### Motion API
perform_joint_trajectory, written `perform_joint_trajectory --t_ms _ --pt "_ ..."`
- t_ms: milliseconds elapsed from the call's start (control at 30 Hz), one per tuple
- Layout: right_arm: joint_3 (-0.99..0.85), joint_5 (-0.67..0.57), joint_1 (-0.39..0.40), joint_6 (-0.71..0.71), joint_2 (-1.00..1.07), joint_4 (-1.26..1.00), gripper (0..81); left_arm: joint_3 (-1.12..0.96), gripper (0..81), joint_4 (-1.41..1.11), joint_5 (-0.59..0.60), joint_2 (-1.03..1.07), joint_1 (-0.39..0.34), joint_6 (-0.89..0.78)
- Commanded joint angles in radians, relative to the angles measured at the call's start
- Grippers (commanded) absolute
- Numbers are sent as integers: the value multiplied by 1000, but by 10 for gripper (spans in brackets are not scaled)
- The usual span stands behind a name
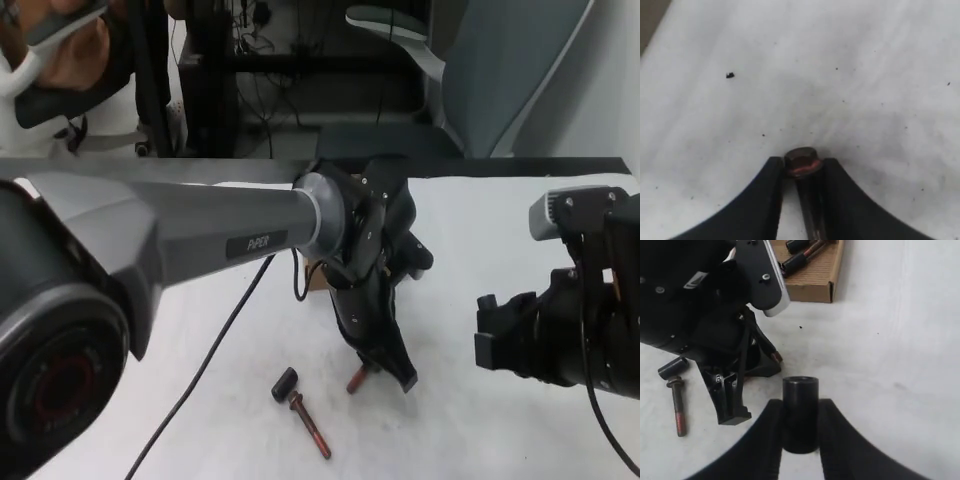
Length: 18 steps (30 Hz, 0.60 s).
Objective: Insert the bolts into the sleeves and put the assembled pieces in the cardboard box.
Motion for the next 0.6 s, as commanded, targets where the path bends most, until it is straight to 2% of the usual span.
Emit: perform_joint_trajectory --t_ms 0,167,367,433,567 --pt "33 -22 -6 -21 -43 -82 6 16 18 -52 93 -84 1 -32" --pt "133 -119 1 9 -139 -239 6 147 18 -210 167 -317 43 -103" --pt "288 -209 105 -57 -200 -470 6 462 18 -613 223 -637 58 -140" --pt "350 -206 165 -82 -198 -606 6 602 18 -802 230 -739 47 -165" --pt "431 -98 258 -90 -198 -820 6 849 18 -1167 241 -863 28 -296"
